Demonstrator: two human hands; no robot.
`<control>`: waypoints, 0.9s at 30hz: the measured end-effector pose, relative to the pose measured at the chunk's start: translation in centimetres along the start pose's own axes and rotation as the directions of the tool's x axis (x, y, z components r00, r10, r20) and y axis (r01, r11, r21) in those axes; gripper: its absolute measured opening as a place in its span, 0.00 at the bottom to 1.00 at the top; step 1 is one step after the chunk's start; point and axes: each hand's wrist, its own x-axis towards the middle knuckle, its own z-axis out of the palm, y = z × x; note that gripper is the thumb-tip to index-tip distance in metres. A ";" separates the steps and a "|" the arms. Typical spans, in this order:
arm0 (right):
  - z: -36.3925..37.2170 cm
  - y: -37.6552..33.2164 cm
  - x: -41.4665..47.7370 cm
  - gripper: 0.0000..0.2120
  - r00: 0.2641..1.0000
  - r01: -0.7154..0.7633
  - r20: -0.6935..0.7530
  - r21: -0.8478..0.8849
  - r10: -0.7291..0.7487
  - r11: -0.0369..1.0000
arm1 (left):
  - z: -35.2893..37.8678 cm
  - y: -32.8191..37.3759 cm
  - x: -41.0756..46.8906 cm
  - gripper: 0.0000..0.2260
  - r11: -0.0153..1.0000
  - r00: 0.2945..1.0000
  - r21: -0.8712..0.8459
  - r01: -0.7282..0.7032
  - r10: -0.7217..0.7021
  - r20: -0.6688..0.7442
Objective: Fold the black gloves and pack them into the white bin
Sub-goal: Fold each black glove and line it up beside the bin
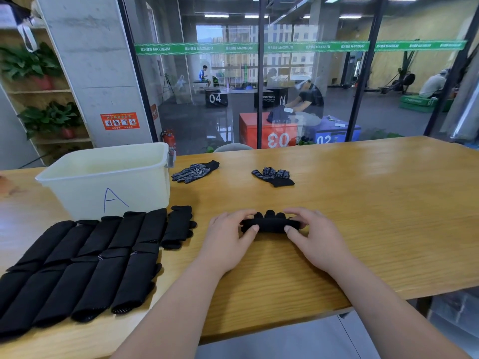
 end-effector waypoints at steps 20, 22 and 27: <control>1.4 1.0 0.4 0.10 0.967 -0.011 -0.240 -0.369 -0.084 0.929 | 0.8 0.4 0.1 0.20 0.911 0.960 0.309 -0.274 0.277 0.034; 1.5 1.0 0.4 0.10 0.965 0.043 -0.224 -0.373 -0.136 0.927 | 1.0 0.4 0.1 0.22 0.909 0.963 0.319 -0.269 0.264 0.058; 1.4 0.6 0.3 0.11 0.979 0.112 -0.127 -0.324 -0.161 0.939 | 1.0 0.5 0.0 0.25 0.905 0.967 0.342 -0.252 0.228 0.111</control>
